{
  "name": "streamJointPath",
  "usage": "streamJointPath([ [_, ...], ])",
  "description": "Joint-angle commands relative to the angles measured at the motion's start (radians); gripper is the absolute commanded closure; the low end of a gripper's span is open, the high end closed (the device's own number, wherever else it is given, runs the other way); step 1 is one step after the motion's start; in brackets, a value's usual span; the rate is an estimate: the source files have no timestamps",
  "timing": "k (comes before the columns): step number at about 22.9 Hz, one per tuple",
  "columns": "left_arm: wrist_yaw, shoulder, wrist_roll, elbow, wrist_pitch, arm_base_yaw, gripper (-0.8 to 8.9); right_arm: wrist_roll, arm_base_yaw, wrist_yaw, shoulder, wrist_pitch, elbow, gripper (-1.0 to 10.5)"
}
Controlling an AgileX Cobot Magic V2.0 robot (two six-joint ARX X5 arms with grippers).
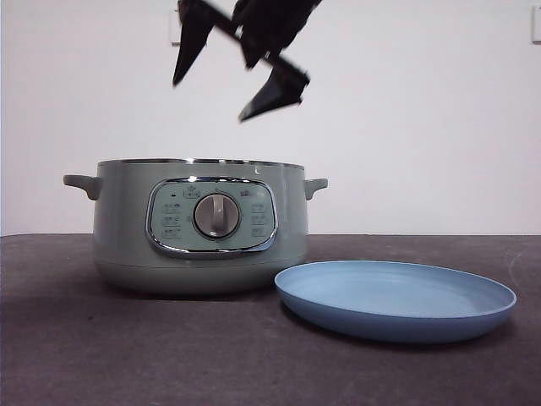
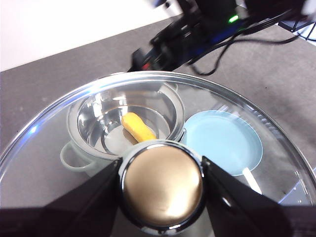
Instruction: Take the corn out from the steamer,put the corn on the plate,close the lid
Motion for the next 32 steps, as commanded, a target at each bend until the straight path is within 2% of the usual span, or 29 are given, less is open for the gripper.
streamJointPath([
  [1,0.008,-0.022,0.002,0.006,0.043,-0.003,8.22,-0.009,0.013,0.043,0.080,-0.001,0.039,3.5],
  [6,0.008,-0.032,0.003,0.006,0.025,-0.003,8.22,-0.035,0.028,0.134,0.163,0.002,0.044,3.5],
  [12,0.008,-0.032,0.003,0.006,0.021,-0.003,8.22,-0.043,0.042,0.202,0.217,-0.006,0.044,3.5],
  [22,0.008,-0.032,0.004,0.006,0.021,-0.003,8.22,-0.054,0.046,0.237,0.283,-0.058,0.044,3.5],
  [29,0.008,-0.032,0.004,0.006,0.021,-0.003,8.22,-0.053,0.046,0.237,0.292,-0.087,0.044,6.1],
  [32,0.008,-0.032,0.004,0.006,0.020,-0.003,8.22,-0.049,0.046,0.236,0.294,-0.087,0.043,8.3],
])
